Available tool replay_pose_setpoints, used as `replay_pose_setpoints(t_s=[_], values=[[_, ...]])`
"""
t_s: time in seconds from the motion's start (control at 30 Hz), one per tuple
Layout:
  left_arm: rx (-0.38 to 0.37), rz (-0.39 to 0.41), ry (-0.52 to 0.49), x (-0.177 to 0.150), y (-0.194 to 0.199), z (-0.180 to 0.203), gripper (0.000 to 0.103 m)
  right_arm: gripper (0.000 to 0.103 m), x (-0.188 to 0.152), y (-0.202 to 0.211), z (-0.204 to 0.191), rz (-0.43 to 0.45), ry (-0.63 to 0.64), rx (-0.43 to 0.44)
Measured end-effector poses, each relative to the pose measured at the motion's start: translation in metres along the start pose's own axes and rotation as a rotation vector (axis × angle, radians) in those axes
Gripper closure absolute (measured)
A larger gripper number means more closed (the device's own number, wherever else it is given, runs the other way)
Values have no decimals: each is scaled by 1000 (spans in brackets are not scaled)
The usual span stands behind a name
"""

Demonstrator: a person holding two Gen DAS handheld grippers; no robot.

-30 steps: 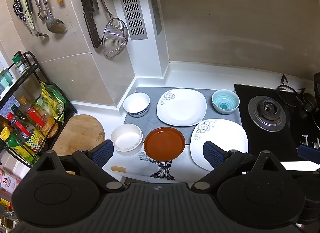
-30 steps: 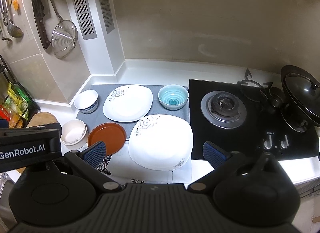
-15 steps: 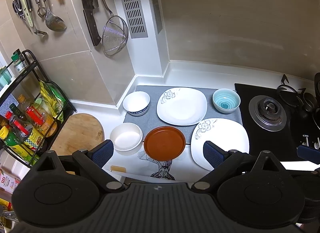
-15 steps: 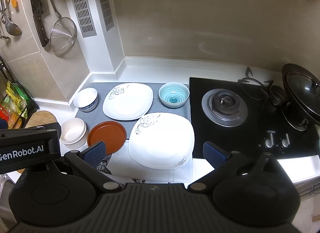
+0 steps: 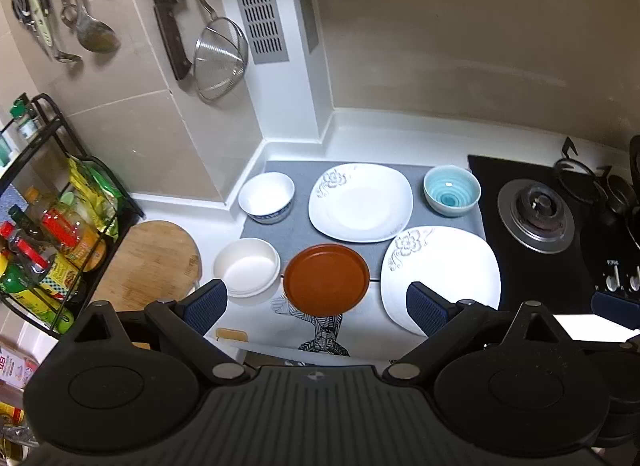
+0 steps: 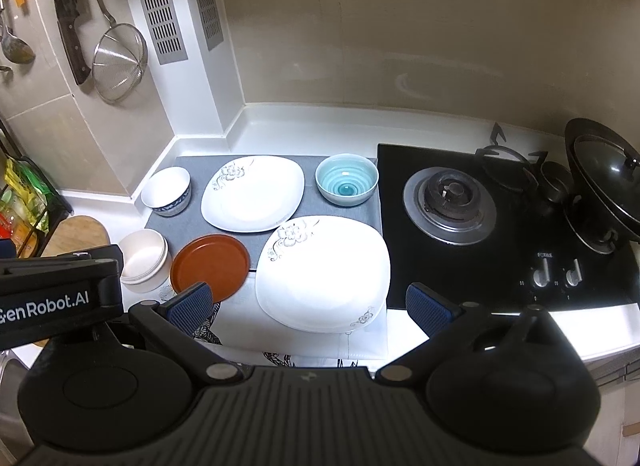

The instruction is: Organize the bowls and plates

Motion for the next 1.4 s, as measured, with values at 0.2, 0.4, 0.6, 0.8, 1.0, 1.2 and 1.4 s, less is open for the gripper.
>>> replay_pose_setpoints(t_s=[0.2, 0.4, 0.6, 0.8, 1.0, 1.2, 1.4], values=[[-33, -25, -39, 5, -33, 5, 6, 0, 3, -29, 0, -35, -22, 28], [-157, -120, -66, -5, -119, 4, 6, 0, -16, -101, 10, -86, -63, 107], [-362, -122, -128, 4, -194, 1, 7, 0, -25, -138, 47, 66, -94, 176], [-545, -279, -206, 32, -272, 25, 24, 0, -10, -169, 91, 74, -120, 152], [-604, -391, -245, 49, -327, 56, 36, 16, -8, -217, 135, 26, -330, 297], [-605, -473, -180, 52, -358, 70, 57, 24, -1, -251, 150, -28, -421, 454], [-569, -467, -55, 52, -371, 72, 68, 32, 15, -273, 159, -112, -342, 505]])
Point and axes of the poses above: each gripper's, at about its wrist camera, not at the fingertips, and y roughly against the way its jaws point, z to its right, x to its top, the point moved 5 cm from there along -y, roughly the way its jaws point, and after that the axes turned 13 degrees about -z, right-handed, at the moved point
